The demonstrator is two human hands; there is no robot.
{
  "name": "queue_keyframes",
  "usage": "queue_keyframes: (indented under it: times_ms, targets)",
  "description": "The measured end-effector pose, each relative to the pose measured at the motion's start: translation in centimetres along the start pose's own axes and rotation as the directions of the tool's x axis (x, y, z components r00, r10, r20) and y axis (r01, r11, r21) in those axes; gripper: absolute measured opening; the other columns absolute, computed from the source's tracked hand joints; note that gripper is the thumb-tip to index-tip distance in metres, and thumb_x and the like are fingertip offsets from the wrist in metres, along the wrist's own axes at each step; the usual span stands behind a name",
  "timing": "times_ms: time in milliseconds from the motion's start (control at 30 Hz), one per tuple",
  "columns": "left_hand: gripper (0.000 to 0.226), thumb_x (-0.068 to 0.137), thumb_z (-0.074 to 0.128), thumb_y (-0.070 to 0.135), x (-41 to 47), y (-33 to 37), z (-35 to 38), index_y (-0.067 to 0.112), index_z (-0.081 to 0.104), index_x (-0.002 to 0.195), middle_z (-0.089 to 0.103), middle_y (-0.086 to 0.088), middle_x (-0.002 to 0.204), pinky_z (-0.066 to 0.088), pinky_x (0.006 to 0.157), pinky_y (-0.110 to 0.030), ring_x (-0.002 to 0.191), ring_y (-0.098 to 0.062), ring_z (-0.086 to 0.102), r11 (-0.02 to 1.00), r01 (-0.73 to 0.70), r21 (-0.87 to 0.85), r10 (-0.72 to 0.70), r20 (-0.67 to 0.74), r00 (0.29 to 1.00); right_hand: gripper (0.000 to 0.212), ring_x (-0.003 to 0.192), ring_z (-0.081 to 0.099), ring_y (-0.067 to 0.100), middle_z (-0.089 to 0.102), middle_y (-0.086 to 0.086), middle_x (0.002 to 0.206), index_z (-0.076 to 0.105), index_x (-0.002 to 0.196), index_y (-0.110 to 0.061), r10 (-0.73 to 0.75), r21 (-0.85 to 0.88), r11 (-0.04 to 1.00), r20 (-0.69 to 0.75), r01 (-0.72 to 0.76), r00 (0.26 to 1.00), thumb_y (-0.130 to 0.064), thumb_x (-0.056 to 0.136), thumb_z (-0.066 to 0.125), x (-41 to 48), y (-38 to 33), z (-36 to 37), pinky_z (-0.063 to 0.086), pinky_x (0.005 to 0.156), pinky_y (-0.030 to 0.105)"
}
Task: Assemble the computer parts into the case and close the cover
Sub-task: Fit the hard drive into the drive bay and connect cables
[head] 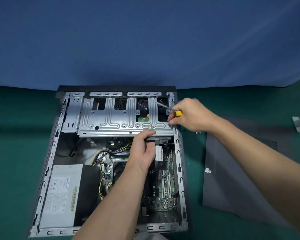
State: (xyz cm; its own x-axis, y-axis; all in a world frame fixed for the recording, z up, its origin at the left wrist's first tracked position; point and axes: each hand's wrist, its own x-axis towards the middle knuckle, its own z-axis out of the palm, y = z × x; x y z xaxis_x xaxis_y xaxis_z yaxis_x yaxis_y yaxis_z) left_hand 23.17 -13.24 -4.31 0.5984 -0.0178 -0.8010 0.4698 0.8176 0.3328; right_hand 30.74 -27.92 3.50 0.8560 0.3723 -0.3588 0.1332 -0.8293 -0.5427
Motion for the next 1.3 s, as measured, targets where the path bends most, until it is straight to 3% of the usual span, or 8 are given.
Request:
queue_keyframes:
  times_ms: [133, 267, 333, 567, 767, 933, 1200, 1300]
  targets:
    - [0.034, 0.083, 0.051, -0.011, 0.3, 0.0, -0.3, 0.006, 0.067, 0.059, 0.066, -0.006, 0.062, 0.055, 0.055, -0.021, 0.056, -0.018, 0.067, 0.998, 0.052, -0.036, -0.051, 0.047, 0.998, 0.010, 0.077, 0.058, 0.014, 0.064, -0.003, 0.075, 0.068, 0.075, -0.021, -0.001, -0.197, 0.980, 0.063, 0.013, 0.998, -0.018, 0.085, 0.068, 0.4, -1.0, 0.4, 0.050, 0.066, 0.031]
    - [0.018, 0.080, 0.054, -0.010, 0.3, 0.1, -0.2, 0.002, 0.067, 0.086, 0.066, -0.015, 0.097, 0.048, 0.102, -0.036, 0.099, -0.030, 0.063, 0.990, 0.106, -0.089, -0.098, 0.092, 0.991, 0.012, 0.071, 0.059, 0.023, 0.058, 0.002, 0.081, 0.064, 0.075, -0.020, -0.006, -0.380, 0.923, 0.141, 0.060, 0.990, -0.011, 0.082, 0.061, 0.8, -2.4, 0.0, 0.054, 0.063, 0.037]
    - [0.023, 0.079, 0.054, -0.010, 0.4, 0.0, -0.1, 0.001, 0.061, 0.097, 0.062, -0.018, 0.107, 0.041, 0.109, -0.041, 0.108, -0.033, 0.057, 0.987, 0.123, -0.106, -0.111, 0.114, 0.987, 0.015, 0.069, 0.059, 0.025, 0.056, 0.002, 0.078, 0.063, 0.071, -0.020, -0.003, -0.446, 0.891, 0.170, 0.079, 0.986, -0.008, 0.080, 0.059, 1.0, -2.9, -0.1, 0.053, 0.061, 0.036]
    - [0.016, 0.078, 0.057, -0.009, 0.9, 0.1, -0.6, 0.005, 0.063, 0.081, 0.060, -0.012, 0.095, 0.034, 0.112, -0.032, 0.099, -0.027, 0.054, 0.987, 0.133, -0.093, -0.123, 0.107, 0.987, 0.025, 0.058, 0.050, 0.017, 0.050, -0.002, 0.067, 0.051, 0.059, -0.021, 0.010, -0.510, 0.857, 0.173, 0.081, 0.985, -0.003, 0.077, 0.056, 1.5, -3.5, 0.6, 0.031, 0.044, 0.025]
    - [0.016, 0.077, 0.058, -0.009, 1.0, 0.0, -0.8, 0.004, 0.065, 0.082, 0.064, -0.012, 0.092, 0.040, 0.109, -0.034, 0.098, -0.027, 0.059, 0.987, 0.127, -0.099, -0.115, 0.121, 0.986, 0.023, 0.067, 0.056, 0.024, 0.054, 0.000, 0.076, 0.053, 0.064, -0.022, 0.007, -0.444, 0.896, 0.088, 0.032, 0.996, -0.003, 0.076, 0.056, 1.4, -3.3, 1.1, 0.036, 0.049, 0.027]
    - [0.016, 0.075, 0.061, -0.008, 1.1, -0.1, -0.8, 0.007, 0.063, 0.081, 0.053, -0.009, 0.097, 0.037, 0.080, -0.028, 0.093, -0.022, 0.044, 0.989, 0.127, -0.070, -0.123, 0.069, 0.990, 0.023, 0.064, 0.052, 0.024, 0.049, -0.001, 0.073, 0.051, 0.066, -0.023, -0.003, -0.480, 0.877, 0.051, 0.027, 0.999, -0.001, 0.076, 0.053, 1.3, -3.4, 1.3, 0.030, 0.048, 0.026]
    - [0.016, 0.076, 0.058, -0.008, 1.1, -0.1, -0.8, 0.006, 0.064, 0.081, 0.059, -0.014, 0.099, 0.037, 0.110, -0.034, 0.097, -0.028, 0.053, 0.988, 0.126, -0.090, -0.114, 0.126, 0.985, 0.019, 0.066, 0.050, 0.034, 0.052, 0.008, 0.074, 0.041, 0.077, -0.014, -0.193, -0.682, 0.722, -0.034, 0.119, 0.981, 0.004, 0.075, 0.049, -0.6, -3.7, 3.0, 0.026, 0.051, 0.033]
    - [0.016, 0.075, 0.058, -0.007, 1.0, -0.1, -0.8, 0.007, 0.061, 0.082, 0.053, -0.015, 0.100, 0.034, 0.102, -0.034, 0.098, -0.029, 0.044, 0.987, 0.129, -0.093, -0.117, 0.128, 0.985, 0.024, 0.072, 0.061, 0.035, 0.062, 0.008, 0.082, 0.037, 0.080, -0.015, -0.236, -0.734, 0.667, -0.047, 0.127, 0.971, 0.004, 0.075, 0.050, -1.5, -3.4, 4.1, 0.016, 0.048, 0.031]
